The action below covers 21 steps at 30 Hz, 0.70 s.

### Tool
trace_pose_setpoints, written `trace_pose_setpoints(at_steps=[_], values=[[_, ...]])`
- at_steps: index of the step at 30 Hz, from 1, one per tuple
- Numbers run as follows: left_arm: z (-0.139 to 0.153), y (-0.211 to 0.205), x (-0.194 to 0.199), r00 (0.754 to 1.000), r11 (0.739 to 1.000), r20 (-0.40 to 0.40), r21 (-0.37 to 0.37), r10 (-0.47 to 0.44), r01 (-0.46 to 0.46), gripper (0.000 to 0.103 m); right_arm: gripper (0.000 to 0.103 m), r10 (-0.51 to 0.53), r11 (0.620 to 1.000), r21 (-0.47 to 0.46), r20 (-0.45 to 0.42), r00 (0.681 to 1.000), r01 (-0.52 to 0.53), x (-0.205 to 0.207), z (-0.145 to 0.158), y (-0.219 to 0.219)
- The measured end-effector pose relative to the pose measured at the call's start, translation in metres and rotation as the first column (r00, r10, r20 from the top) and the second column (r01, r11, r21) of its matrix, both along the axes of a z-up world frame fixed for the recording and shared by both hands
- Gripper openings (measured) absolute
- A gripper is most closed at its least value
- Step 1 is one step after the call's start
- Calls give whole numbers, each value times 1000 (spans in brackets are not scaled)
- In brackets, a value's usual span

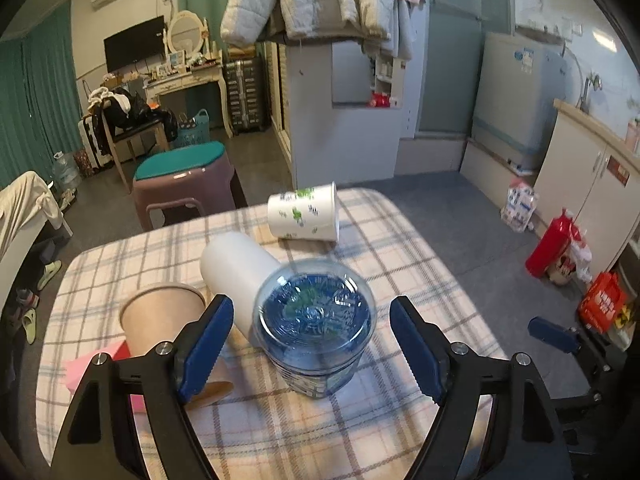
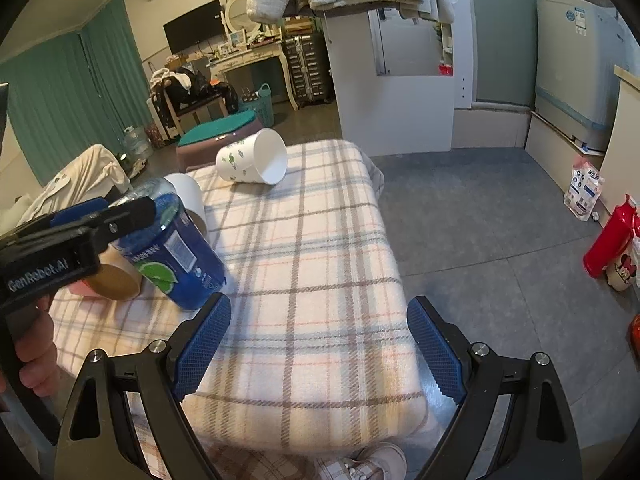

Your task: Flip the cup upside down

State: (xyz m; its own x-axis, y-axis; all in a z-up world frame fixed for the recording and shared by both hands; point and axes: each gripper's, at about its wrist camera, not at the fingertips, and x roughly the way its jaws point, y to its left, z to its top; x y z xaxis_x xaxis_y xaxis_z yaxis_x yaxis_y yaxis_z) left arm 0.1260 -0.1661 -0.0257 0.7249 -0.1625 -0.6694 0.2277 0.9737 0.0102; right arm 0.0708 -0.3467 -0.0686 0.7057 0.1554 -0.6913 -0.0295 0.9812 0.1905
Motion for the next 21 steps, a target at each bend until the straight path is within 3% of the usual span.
trace_pose_setpoints(at_steps=[5, 11, 16, 21], values=[[22, 15, -29, 992, 999, 117, -22, 46, -44, 83, 90, 2, 1000, 15, 61, 998, -3, -14, 10, 0], [30, 37, -67, 964, 993, 240, -42, 117, -111, 84, 90, 31, 999, 10, 154, 988, -33, -33, 26, 7], [23, 49, -96, 944, 991, 302, -40, 132, -125, 95, 90, 68, 998, -9, 232, 970, -68, -53, 35, 18], [13, 61, -117, 934, 988, 321, -46, 155, -148, 101, 99, 89, 996, -11, 259, 962, -90, -69, 33, 29]])
